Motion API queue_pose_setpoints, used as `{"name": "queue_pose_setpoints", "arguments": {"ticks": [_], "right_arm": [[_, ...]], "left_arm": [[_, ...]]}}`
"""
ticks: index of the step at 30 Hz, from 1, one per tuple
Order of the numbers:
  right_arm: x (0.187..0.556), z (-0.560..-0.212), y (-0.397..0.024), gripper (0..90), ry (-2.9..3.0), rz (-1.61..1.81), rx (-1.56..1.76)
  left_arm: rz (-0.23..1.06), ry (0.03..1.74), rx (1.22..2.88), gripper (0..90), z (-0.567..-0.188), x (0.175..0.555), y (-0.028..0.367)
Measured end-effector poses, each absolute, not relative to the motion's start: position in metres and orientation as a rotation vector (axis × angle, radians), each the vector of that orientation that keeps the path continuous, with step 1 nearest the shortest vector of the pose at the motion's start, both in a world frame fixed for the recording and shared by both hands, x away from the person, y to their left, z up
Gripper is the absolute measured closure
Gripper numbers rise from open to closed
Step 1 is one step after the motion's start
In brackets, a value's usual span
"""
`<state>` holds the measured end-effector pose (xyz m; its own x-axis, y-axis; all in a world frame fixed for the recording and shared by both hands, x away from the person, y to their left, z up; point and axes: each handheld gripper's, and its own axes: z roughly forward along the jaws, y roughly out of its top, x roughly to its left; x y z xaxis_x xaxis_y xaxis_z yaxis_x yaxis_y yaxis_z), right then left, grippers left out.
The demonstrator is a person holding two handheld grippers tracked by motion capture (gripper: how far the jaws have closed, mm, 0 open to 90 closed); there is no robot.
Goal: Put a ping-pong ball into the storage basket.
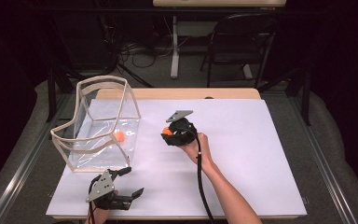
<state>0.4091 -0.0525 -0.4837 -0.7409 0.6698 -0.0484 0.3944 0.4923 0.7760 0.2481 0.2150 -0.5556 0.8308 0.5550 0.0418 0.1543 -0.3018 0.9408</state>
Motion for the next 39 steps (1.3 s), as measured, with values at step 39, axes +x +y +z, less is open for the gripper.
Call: {"name": "queue_pose_setpoints", "arguments": {"ticks": [39], "right_arm": [[0.415, -0.443, -0.048, 51.2, 2.38, 1.148, 0.836]], "left_arm": [[0.437, 0.536, 1.86, 15.7, -0.555, 0.248, 0.216]]}}
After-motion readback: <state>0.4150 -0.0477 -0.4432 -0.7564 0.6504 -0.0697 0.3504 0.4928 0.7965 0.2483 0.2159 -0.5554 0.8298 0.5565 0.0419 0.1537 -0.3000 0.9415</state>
